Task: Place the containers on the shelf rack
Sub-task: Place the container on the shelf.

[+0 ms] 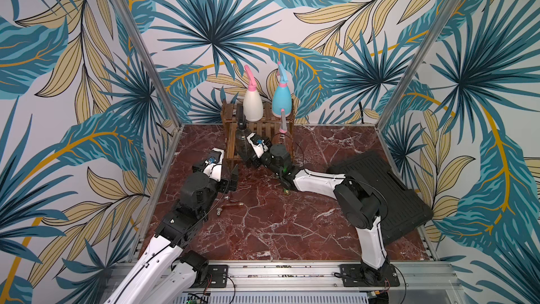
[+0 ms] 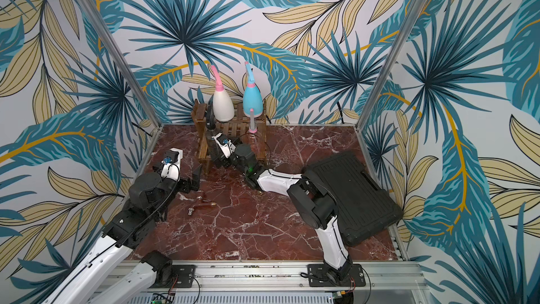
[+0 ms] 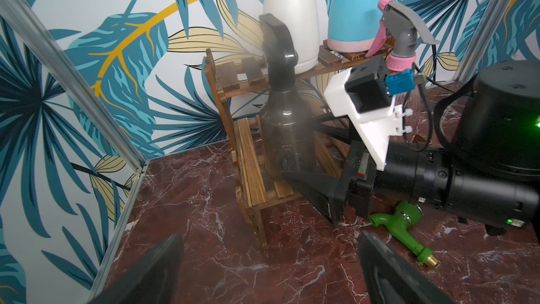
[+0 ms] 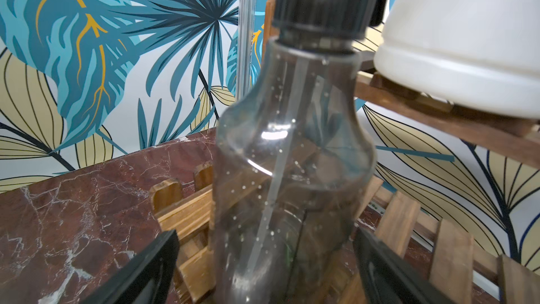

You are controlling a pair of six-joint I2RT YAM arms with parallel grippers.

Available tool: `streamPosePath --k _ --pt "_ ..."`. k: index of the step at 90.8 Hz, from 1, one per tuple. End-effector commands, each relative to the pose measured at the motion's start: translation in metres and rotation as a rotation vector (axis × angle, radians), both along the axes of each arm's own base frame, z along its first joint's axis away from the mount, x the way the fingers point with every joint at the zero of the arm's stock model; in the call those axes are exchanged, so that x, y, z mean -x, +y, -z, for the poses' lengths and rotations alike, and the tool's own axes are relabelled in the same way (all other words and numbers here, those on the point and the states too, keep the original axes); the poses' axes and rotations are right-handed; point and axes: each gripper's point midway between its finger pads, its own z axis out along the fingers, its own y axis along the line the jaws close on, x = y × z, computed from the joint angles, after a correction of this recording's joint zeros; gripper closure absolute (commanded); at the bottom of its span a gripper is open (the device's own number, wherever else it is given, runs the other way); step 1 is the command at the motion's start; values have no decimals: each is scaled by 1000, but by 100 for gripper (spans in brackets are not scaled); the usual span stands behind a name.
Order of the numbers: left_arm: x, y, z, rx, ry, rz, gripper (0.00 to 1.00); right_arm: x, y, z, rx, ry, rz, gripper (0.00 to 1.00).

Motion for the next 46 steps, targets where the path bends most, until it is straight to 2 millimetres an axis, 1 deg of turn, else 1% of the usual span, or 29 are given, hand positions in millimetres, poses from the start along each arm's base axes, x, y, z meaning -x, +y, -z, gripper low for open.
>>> streamPosePath --k 1,8,13,19,24,27,29,33,37,40,46 --pt "0 0 0 17 -10 5 0 19 -5 -24 -3 -37 -8 1" --pt "0 -1 -1 22 -12 7 0 30 -10 -29 -2 -38 -21 1" --pt "0 -1 -1 24 -13 9 0 38 -13 -28 8 -36 -34 1" --pt "0 -2 -2 26 -17 11 0 54 -20 -33 14 -47 -65 1" --pt "-1 -2 -3 27 -20 13 0 66 -28 -33 24 -48 -87 1" --pt "-1 -3 -4 29 -24 17 0 72 -36 -35 28 -49 -91 1" --pt "-1 -3 -5 30 -29 20 0 77 -41 -31 36 -45 -96 1" --pt "-2 -4 -8 35 -40 21 0 87 -56 -40 25 -51 -95 1" --pt "-3 -3 -9 41 -50 15 0 97 -72 -45 19 -50 -94 1" --pt "-5 -1 -9 50 -56 -5 0 102 -83 -43 22 -41 -83 1" --pt "-10 7 -7 76 -70 -62 0 111 -110 -55 -2 -41 -38 1"
